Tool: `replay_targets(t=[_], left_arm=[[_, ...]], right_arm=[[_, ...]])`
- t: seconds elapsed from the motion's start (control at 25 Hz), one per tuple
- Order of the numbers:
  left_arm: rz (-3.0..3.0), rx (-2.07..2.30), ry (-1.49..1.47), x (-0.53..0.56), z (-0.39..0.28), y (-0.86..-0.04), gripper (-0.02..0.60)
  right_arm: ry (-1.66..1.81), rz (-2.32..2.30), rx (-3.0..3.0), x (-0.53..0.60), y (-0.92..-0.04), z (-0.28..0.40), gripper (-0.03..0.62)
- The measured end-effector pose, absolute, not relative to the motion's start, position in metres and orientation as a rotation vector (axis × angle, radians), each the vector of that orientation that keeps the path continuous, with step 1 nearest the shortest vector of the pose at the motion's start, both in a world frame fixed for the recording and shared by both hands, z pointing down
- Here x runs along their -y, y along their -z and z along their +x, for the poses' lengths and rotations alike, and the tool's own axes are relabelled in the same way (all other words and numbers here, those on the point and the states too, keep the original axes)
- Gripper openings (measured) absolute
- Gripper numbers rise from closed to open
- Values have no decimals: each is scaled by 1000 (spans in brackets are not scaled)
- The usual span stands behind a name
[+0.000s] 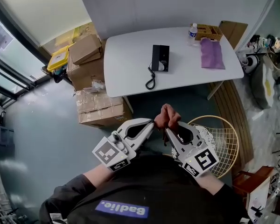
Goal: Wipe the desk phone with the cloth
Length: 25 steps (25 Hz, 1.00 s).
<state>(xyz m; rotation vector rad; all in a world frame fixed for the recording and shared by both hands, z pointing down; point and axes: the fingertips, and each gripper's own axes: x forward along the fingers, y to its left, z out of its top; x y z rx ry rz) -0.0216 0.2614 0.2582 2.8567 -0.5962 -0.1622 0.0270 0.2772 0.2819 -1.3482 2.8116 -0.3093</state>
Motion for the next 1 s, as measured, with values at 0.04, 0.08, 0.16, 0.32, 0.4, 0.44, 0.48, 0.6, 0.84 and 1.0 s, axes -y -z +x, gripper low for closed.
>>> replay_targets(t=[0.04,0.08,0.16,0.32,0.4,0.44,0.48,0.6,0.84,1.0], left_arm=[[2855,590,168,-257,-20,-258,0],[2852,584,176,-251,-20,-259,0],[2849,574,192,-236,-20,-260,0],[2838,527,213,-195,-18,-264,0],[2835,491,206,-171,-16,-266,0],[2837,473,205,-158,-15,-266,0],[2847,457,210,-145,-16,-266,0],[2864,399,241,-106,-19,-262,0],[2847,304,211,-47,-25,-263,0],[2832,274,224,-18,-28,-265,0]], right_arm=[[319,-1350,-2812,-272,-283,28,71],[330,-1355,-2811,-266,-284,28,71],[341,-1374,-2811,-253,-286,28,71],[341,-1445,-2813,-215,-291,30,71],[341,-1484,-2806,-189,-291,29,71],[342,-1499,-2801,-177,-290,28,71],[343,-1513,-2797,-164,-289,27,71],[348,-1555,-2789,-127,-287,21,71],[384,-1637,-2775,-70,-288,11,71],[400,-1676,-2767,-45,-292,9,71]])
